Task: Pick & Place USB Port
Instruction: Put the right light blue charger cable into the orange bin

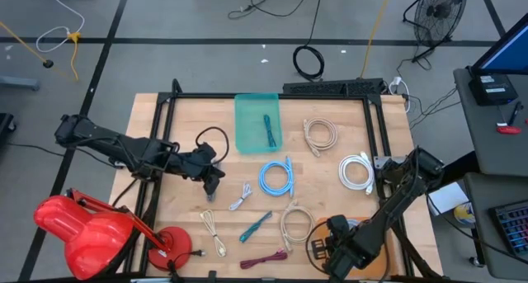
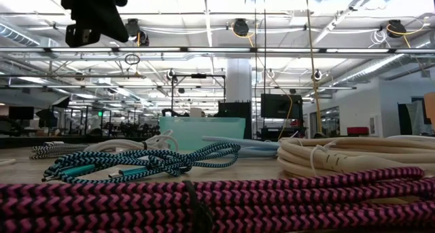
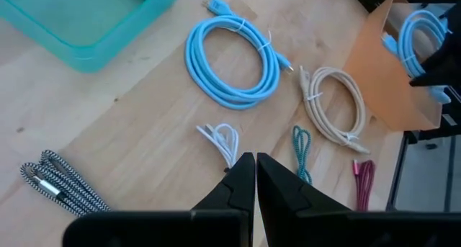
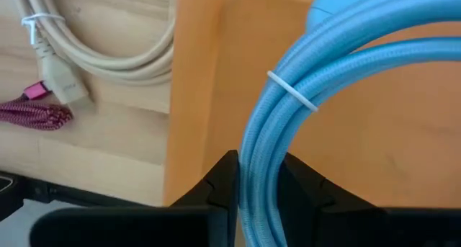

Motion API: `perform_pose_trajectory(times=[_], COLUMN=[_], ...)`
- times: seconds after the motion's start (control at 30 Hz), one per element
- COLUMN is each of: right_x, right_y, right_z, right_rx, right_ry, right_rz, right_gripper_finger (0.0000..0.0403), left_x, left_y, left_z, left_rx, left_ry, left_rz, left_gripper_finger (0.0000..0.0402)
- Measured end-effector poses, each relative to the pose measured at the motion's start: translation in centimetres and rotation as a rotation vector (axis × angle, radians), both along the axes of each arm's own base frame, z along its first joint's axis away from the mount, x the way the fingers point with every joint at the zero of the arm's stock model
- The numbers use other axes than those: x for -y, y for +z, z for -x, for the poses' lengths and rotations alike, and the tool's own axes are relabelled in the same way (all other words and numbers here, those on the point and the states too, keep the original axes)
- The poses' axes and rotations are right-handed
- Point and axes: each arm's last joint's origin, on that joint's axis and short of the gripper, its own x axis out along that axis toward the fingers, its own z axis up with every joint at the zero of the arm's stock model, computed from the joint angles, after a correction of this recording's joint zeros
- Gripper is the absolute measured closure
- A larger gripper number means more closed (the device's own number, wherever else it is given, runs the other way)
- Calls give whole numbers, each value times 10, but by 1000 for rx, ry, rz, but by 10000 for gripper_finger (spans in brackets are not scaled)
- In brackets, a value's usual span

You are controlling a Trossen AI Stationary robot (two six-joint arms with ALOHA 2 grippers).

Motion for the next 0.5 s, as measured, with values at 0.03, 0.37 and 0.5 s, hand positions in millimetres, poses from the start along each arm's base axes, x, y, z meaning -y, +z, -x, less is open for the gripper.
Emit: perform_pose_trajectory(times=[0.03, 0.37, 0.5], right_x=[0, -4, -3], right_y=[-1, -25, -30], right_z=[0, -1, 0], right_rx=[-2, 72, 64], right_ry=[2, 4, 4], right_rz=[4, -78, -74], right_gripper_finger=[347, 356, 358], left_x=[1, 2, 2], left_y=[0, 0, 0], left_z=[0, 1, 1], left_rx=[0, -4, -5], left_ry=[-3, -25, -27], left_rz=[0, 0, -3], left_gripper_finger=[385, 385, 385])
